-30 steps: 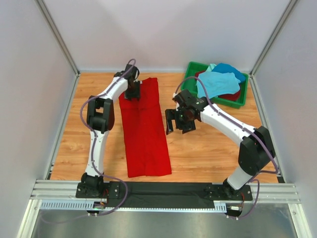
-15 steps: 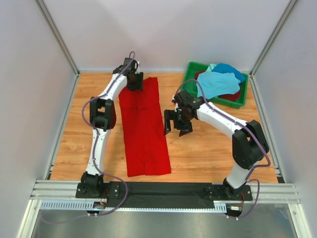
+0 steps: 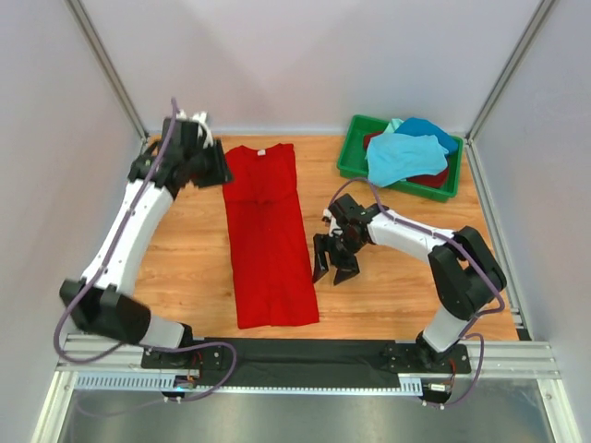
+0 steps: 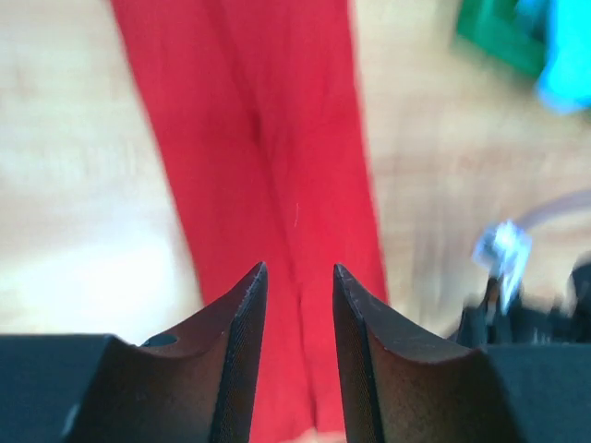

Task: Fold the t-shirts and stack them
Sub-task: Fold the tshirt

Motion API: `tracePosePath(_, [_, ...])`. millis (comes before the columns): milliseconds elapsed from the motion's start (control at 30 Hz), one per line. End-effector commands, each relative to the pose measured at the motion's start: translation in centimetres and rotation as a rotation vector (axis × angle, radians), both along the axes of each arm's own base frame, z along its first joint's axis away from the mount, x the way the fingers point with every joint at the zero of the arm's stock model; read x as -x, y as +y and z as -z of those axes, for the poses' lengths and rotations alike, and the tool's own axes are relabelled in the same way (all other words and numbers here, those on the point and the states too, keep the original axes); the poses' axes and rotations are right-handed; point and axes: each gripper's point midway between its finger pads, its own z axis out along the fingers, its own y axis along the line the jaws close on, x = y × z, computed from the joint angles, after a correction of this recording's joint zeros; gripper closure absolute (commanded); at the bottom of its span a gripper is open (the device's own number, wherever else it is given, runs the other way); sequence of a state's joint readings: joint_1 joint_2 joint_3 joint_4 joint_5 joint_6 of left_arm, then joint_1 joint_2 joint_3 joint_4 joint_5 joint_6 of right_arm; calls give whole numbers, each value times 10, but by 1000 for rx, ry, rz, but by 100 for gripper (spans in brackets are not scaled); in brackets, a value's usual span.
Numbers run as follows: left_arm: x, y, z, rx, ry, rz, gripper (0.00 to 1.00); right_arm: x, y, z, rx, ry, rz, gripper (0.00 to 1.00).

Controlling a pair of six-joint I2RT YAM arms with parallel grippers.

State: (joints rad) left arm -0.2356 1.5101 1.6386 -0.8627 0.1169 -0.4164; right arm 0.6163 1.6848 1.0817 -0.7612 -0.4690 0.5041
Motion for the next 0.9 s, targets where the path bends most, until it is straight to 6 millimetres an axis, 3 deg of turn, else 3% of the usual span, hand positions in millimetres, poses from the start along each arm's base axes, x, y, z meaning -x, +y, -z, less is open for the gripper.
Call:
tracePosePath(0, [94,6,90,26,333,-61,58,12,19,-16,-127,-30,-57,33])
tracePosePath(33, [121,10,121,21,421,-70,58,21,18,-10,-125,-16,-63,33])
tracePosePath(100, [153,12,133,43,476,-116,58,26,24,-6,-158,-1,-58,34])
tracePosePath(133, [178,12,154,24,555,-124,60,32,28,-4,-165,13,-62,34])
tracePosePath(200, [204,13,167,29,611,-180,62,40,29,5,-165,43,-56,37])
tracePosePath(233, [224,13,186,12,669,-178,62,45,31,8,-160,46,-69,38])
tracePosePath(333, [252,11,207,28,756,-207,65,56,28,17,-138,61,-69,44])
tracePosePath(433, [268,10,221,6,813,-215,66,63,23,26,-126,73,-58,46])
tracePosePath(567, [278,-10,239,52,861,-181,66,68,22,32,-130,89,-51,50])
tracePosePath(733, [290,-7,250,-10,886,-181,62,69,20,39,-119,98,-24,50])
tracePosePath(867, [290,-12,255,58,856,-205,60,70,24,39,-147,101,-8,52])
